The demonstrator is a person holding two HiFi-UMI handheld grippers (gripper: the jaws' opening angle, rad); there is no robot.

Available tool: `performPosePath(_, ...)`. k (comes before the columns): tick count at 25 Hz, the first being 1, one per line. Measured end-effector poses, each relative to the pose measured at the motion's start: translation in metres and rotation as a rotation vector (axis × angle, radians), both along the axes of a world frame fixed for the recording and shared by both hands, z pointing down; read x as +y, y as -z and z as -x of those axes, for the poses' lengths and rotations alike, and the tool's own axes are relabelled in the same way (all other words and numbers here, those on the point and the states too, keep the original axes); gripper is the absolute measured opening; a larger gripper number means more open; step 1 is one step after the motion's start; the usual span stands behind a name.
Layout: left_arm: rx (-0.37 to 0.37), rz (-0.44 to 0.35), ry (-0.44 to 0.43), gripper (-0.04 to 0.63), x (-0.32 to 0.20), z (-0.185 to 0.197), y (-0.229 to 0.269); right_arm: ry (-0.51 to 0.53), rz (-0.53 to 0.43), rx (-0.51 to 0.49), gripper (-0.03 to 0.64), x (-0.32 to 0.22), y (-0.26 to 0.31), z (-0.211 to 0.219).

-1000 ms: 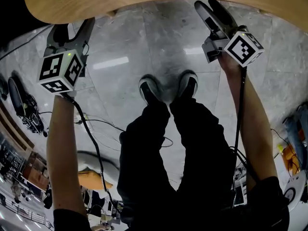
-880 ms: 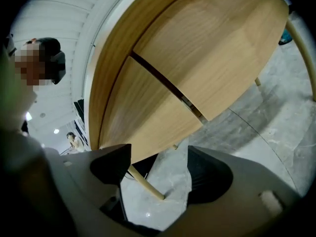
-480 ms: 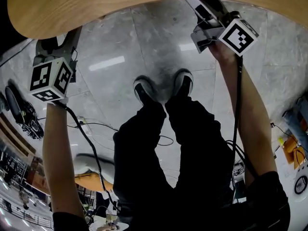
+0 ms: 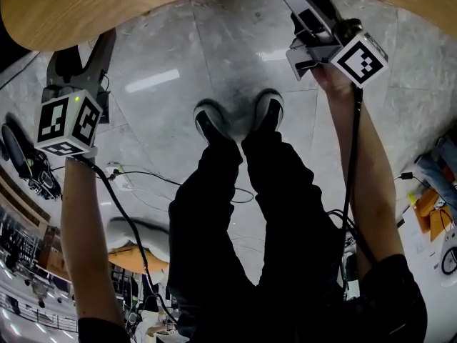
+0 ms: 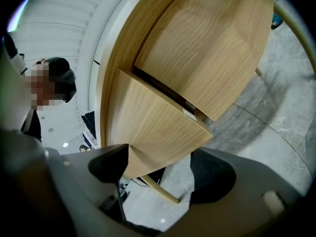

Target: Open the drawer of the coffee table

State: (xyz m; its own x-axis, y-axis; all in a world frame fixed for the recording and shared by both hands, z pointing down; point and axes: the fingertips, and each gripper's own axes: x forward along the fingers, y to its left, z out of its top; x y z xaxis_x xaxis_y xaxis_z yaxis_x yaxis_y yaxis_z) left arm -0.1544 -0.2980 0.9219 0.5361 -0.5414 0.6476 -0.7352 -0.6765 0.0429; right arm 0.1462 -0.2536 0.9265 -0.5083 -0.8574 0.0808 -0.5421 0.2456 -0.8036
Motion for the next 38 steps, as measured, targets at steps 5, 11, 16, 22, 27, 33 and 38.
performPosePath(5,-0.012,0.048,0.004,0.279,0.022,0.001,-0.002,-0.001,0.062,0.001,0.397,0.025,-0.006,0.001)
performPosePath(11,-0.044,0.111,0.017,0.279,0.061,0.006,0.0,-0.004,0.103,0.012,0.391,0.066,-0.002,0.007)
performPosePath(16,-0.092,0.179,0.022,0.281,0.082,0.013,-0.002,0.006,0.127,0.0,0.39,0.087,-0.005,0.014)
performPosePath(22,-0.112,0.209,0.019,0.281,0.085,0.013,-0.012,0.015,0.154,0.012,0.4,0.09,-0.014,0.015)
performPosePath(27,-0.12,0.215,0.03,0.281,0.106,0.018,-0.012,0.024,0.158,0.002,0.402,0.112,-0.013,0.022)
performPosePath(33,-0.122,0.214,0.034,0.281,0.142,0.02,-0.004,0.037,0.181,0.004,0.402,0.149,-0.006,0.025)
performPosePath(38,-0.124,0.212,0.037,0.281,0.154,0.025,-0.005,0.045,0.202,0.005,0.403,0.161,-0.008,0.03)
